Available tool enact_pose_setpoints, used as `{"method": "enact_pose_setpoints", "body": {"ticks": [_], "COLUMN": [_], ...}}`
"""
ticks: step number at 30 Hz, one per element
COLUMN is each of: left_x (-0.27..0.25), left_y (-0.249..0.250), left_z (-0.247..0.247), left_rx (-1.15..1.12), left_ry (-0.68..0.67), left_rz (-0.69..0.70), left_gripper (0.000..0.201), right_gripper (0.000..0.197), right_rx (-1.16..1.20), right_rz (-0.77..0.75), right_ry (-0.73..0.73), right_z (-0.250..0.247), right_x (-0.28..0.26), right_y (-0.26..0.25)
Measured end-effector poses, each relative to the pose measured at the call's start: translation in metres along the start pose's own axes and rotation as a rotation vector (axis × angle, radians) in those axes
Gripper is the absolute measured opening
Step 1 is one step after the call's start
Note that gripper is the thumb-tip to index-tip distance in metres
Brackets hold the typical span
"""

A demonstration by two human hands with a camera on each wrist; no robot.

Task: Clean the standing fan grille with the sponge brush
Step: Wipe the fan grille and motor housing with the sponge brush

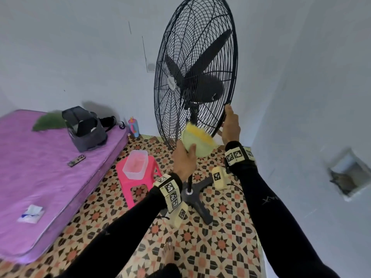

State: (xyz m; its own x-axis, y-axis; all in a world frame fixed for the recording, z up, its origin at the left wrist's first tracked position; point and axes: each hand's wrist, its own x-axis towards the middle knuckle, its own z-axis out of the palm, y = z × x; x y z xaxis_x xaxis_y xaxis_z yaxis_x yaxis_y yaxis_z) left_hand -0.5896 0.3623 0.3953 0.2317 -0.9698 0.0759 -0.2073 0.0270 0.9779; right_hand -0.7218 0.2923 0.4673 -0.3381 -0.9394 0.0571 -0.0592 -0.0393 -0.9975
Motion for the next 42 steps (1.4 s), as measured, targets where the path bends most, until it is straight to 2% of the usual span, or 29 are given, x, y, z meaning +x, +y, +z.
{"method": "enact_pose_setpoints", "body": {"ticks": [3, 8, 11, 14, 17, 19, 21, 22, 25, 28, 31, 33, 34, 36, 38, 41, 42], "left_x": [0.003, 0.006, 0.012, 0.027, 0.049, 0.061, 0.067, 0.069, 0.073, 0.079, 0.089, 0.096, 0.099, 0.109, 0.119, 0.14, 0.148], "left_y": [0.013, -0.021, -0.02, -0.002, 0.022, 0.029, 0.029, 0.028, 0.028, 0.028, 0.029, 0.034, 0.039, 0.048, 0.061, 0.082, 0.086], "left_z": [0.006, 0.003, -0.013, -0.042, -0.074, -0.088, -0.093, -0.092, -0.083, -0.081, -0.077, -0.069, -0.066, -0.061, -0.061, -0.065, -0.067], "left_rx": [0.026, 0.126, 0.133, 0.059, -0.128, -0.246, -0.373, -0.446, -0.546, -0.566, -0.417, -0.284, -0.288, -0.383, -0.485, -0.572, -0.603], "left_ry": [0.0, -0.002, -0.021, -0.138, -0.259, -0.272, -0.221, -0.212, -0.269, -0.406, -0.567, -0.551, -0.506, -0.419, -0.382, -0.408, -0.42], "left_rz": [0.093, -0.036, -0.088, -0.12, -0.19, -0.158, -0.11, -0.098, -0.046, -0.01, 0.119, 0.258, 0.286, 0.286, 0.288, 0.312, 0.303], "left_gripper": [0.035, 0.035, 0.038, 0.04, 0.057, 0.051, 0.032, 0.029, 0.04, 0.054, 0.066, 0.062, 0.056, 0.046, 0.037, 0.027, 0.025], "right_gripper": [0.069, 0.067, 0.069, 0.069, 0.068, 0.07, 0.054, 0.049, 0.055, 0.056, 0.062, 0.068, 0.066, 0.062, 0.065, 0.074, 0.07], "right_rx": [0.015, 0.013, 0.015, -0.004, -0.001, 0.012, -0.003, -0.006, -0.001, 0.029, -0.023, -0.043, -0.059, -0.051, 0.057, 0.023, 0.054], "right_rz": [0.0, 0.011, 0.004, -0.021, -0.055, -0.093, -0.115, -0.131, -0.087, -0.073, -0.064, -0.047, -0.052, -0.045, -0.023, 0.004, -0.024], "right_ry": [0.017, 0.031, 0.014, 0.008, 0.075, 0.144, 0.203, 0.224, 0.293, 0.355, 0.373, 0.382, 0.393, 0.443, 0.465, 0.458, 0.461], "right_z": [0.003, -0.001, -0.002, 0.003, 0.011, 0.016, 0.019, 0.02, 0.024, 0.029, 0.036, 0.04, 0.039, 0.041, 0.041, 0.04, 0.035], "right_x": [0.003, 0.011, 0.016, 0.015, 0.008, 0.008, 0.012, 0.018, 0.02, 0.024, 0.024, 0.022, 0.029, 0.024, 0.023, 0.017, 0.024], "right_y": [0.002, 0.01, 0.014, 0.011, 0.002, 0.0, 0.002, 0.007, 0.006, 0.006, 0.002, 0.001, 0.009, 0.006, 0.005, -0.003, 0.003]}}
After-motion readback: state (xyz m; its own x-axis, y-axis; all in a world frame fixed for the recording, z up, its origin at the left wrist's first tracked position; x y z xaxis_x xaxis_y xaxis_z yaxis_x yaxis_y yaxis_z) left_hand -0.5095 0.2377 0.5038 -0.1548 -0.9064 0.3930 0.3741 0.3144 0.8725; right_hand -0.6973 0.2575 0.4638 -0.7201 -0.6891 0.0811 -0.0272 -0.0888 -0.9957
